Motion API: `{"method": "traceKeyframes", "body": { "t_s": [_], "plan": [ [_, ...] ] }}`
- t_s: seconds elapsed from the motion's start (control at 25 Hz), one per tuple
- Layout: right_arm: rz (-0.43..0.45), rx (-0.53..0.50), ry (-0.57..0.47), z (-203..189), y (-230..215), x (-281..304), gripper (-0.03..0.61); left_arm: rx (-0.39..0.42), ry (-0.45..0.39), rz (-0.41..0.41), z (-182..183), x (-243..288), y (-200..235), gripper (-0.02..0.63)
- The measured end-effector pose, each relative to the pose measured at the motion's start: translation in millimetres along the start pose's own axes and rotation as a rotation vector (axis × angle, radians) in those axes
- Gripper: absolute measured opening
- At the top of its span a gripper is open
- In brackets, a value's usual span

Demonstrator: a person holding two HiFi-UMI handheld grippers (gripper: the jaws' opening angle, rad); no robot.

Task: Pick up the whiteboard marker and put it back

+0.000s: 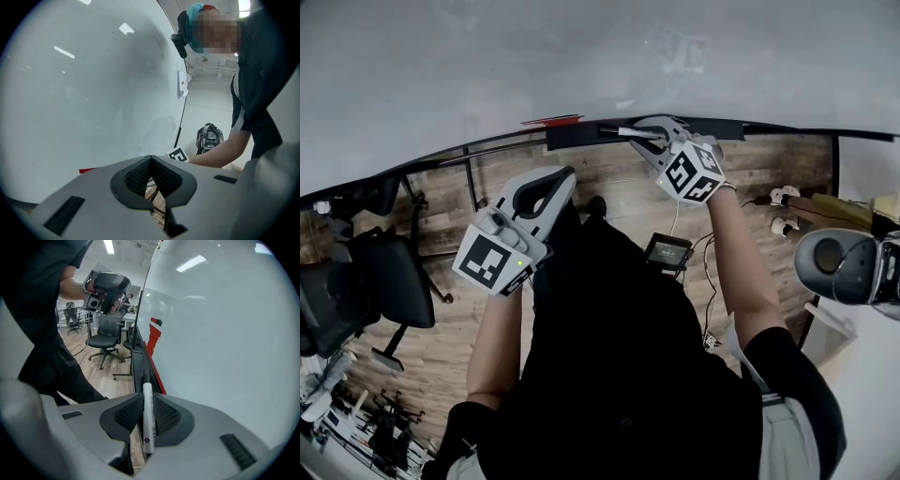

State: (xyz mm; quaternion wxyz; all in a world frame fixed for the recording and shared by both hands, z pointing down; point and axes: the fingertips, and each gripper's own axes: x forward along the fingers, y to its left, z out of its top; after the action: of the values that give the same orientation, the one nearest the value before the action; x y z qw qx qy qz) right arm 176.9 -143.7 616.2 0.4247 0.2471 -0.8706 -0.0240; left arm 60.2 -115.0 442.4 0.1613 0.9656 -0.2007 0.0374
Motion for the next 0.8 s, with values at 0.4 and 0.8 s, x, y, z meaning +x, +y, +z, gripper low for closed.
{"method": "traceKeyframes", "body": {
  "t_s": [0.4,0.8],
  "plan": [
    [-0.003,0.041,-0.015,4.0,0.0,2.0,0.077,-0.008,0.016,-0.016,-7.0,0.5,-2.8,0.012],
    [-0.010,0.106,-0.050,6.5,4.2,-9.1,0.077,-0.006,0.034,-0.037,-13.5,3.7,-9.3,0.012]
  ]
}}
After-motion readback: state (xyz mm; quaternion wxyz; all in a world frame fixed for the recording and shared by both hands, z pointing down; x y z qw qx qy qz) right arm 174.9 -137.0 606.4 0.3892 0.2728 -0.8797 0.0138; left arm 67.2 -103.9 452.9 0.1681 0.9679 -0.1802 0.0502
